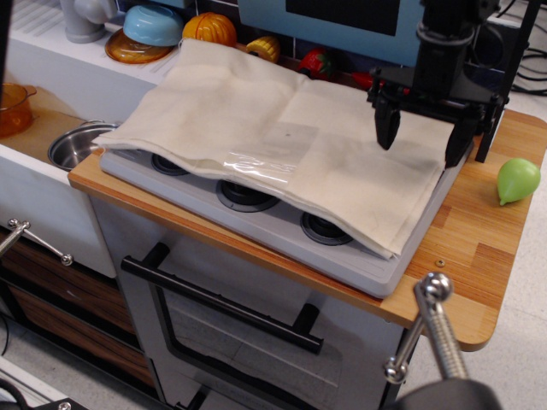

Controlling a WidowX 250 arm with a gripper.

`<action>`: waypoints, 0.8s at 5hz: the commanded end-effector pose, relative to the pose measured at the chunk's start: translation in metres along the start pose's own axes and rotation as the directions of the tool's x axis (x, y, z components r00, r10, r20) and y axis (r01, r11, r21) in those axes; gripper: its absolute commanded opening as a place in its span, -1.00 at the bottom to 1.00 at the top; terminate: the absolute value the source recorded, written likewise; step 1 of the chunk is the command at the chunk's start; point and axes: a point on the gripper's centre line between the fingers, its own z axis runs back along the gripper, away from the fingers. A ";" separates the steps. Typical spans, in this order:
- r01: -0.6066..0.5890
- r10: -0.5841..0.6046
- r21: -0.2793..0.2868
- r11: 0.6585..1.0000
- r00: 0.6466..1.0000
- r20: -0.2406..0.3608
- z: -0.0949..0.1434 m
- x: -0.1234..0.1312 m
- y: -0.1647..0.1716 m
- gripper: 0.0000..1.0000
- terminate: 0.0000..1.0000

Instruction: Fold cloth in half

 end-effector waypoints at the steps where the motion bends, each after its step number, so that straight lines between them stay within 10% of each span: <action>1: 0.012 -0.013 0.043 0.999 0.999 0.031 -0.005 0.003 0.007 1.00 -1.00; 2: -0.014 0.013 0.061 0.998 1.000 0.011 -0.011 0.011 0.012 -1.00 -1.00; 4: -0.011 0.009 0.026 1.000 0.997 0.079 0.012 0.014 0.020 -1.00 -1.00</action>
